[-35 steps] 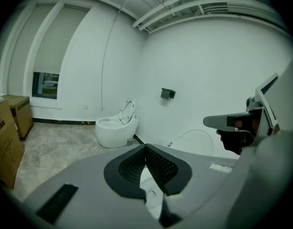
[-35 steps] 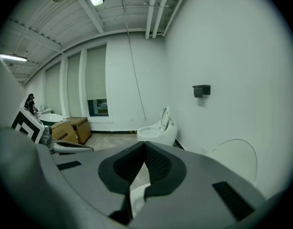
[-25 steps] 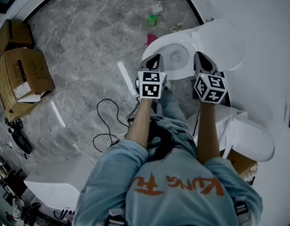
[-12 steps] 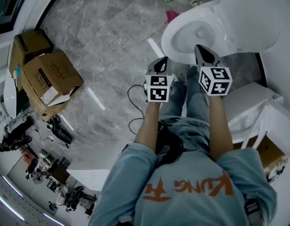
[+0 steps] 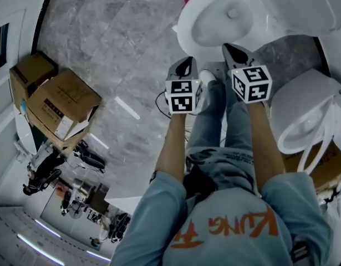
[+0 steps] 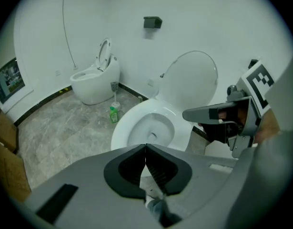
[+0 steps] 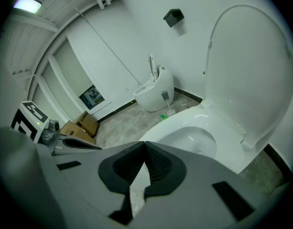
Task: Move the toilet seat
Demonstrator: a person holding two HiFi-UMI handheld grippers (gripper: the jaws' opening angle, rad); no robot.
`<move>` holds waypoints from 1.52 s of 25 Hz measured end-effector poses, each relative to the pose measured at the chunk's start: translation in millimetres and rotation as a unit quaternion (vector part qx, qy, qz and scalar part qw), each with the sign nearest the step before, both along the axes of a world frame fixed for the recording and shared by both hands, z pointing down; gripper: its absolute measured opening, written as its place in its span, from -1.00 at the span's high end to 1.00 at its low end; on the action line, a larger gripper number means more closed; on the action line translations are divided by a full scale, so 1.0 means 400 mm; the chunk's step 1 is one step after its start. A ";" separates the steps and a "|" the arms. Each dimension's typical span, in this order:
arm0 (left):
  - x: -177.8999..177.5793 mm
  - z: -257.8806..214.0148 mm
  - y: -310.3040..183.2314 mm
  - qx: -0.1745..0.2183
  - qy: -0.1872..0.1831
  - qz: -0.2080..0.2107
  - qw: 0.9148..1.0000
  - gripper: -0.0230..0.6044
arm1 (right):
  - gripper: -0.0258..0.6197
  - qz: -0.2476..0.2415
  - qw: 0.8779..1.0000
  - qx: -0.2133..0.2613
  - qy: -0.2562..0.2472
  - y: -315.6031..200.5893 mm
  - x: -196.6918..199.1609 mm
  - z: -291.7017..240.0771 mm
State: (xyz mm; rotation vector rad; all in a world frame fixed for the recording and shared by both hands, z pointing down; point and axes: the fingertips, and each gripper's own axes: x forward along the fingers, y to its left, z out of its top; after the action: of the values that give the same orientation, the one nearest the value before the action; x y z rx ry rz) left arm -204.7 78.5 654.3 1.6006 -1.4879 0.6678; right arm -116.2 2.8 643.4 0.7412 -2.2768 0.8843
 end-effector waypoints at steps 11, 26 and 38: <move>0.009 0.247 -0.017 -0.015 -0.030 0.153 0.988 0.92 | 0.86 -0.106 0.993 -0.036 0.029 0.070 -0.004 0.278; 0.102 0.463 0.070 -0.140 -0.059 0.591 0.792 0.03 | -0.05 -0.412 0.905 -0.068 0.086 0.193 -0.062 0.484; 0.100 0.536 0.072 -0.182 -0.091 0.657 0.726 -0.25 | -0.20 -0.621 0.764 0.002 0.174 0.286 -0.037 0.579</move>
State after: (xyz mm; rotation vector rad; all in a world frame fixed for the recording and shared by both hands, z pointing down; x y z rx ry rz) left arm -164.8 107.5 868.7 2.1143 -0.0020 1.7757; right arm -130.9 117.3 874.8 -0.6074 -1.8156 0.0547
